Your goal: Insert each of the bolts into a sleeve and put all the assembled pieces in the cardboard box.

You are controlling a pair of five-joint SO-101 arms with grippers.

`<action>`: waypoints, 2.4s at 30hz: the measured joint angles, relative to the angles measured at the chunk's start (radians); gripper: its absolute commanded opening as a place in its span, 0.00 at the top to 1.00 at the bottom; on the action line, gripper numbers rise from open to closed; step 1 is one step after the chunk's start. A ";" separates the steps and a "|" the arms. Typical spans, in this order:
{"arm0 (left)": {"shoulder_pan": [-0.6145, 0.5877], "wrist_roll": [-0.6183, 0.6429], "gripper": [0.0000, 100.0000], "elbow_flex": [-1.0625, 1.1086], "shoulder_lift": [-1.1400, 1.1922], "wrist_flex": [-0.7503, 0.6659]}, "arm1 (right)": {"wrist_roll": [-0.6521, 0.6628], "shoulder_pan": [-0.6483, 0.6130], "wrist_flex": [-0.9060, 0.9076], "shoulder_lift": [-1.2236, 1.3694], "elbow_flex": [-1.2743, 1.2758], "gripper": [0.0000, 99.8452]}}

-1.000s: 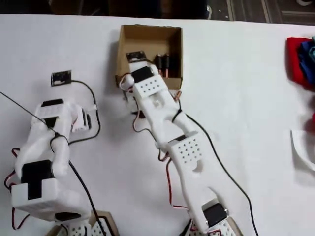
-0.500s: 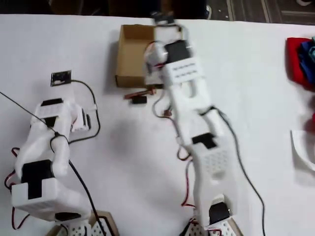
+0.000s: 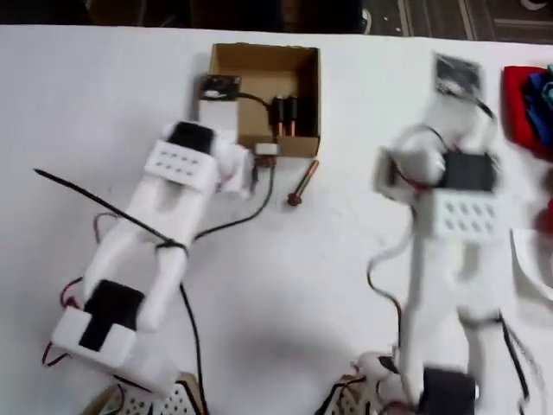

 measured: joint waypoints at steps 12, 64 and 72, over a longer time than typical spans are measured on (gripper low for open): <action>0.144 -0.133 0.83 0.071 0.203 -0.552 | 0.207 0.364 -0.097 -0.480 0.511 0.98; 0.112 -1.145 0.98 -1.232 0.890 0.488 | 0.212 0.423 -0.253 -0.537 0.611 0.98; 0.009 -1.672 0.98 -0.457 0.439 0.485 | 0.212 0.422 -0.279 -0.537 0.611 0.98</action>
